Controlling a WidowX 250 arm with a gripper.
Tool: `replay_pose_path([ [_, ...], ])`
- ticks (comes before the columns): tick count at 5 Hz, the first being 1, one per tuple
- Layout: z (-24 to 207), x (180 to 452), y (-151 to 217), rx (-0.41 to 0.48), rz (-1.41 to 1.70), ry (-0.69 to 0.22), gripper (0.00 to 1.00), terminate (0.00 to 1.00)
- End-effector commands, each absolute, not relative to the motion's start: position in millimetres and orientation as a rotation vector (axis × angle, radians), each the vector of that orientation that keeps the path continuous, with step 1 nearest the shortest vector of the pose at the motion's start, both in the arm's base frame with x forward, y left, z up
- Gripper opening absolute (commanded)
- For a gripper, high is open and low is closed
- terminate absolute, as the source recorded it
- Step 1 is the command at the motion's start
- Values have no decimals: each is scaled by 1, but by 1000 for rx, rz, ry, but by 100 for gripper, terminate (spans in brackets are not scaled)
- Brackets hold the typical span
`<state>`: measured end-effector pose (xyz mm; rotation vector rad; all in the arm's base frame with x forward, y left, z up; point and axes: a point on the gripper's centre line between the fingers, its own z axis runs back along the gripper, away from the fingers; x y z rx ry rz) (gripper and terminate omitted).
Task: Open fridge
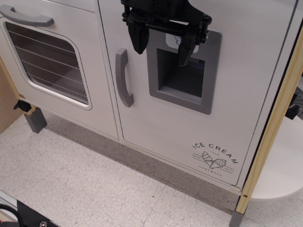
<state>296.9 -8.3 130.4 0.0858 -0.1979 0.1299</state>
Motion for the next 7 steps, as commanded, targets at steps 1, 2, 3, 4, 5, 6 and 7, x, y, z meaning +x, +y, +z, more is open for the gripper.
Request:
replay_pose_path([
  [1,130,297,-8,86,130,-198,100,0],
  [2,116,311,8,114,130,-234,100,0],
  [3,103,316,34,134,120,-271,100,0],
  [4,92,314,54,155,106,-287,100,0],
  [5,81,311,69,169,97,-317,100,0],
  [6,74,314,81,152,84,-343,100,0],
  [7,63,323,85,148,48,-380,100,0],
])
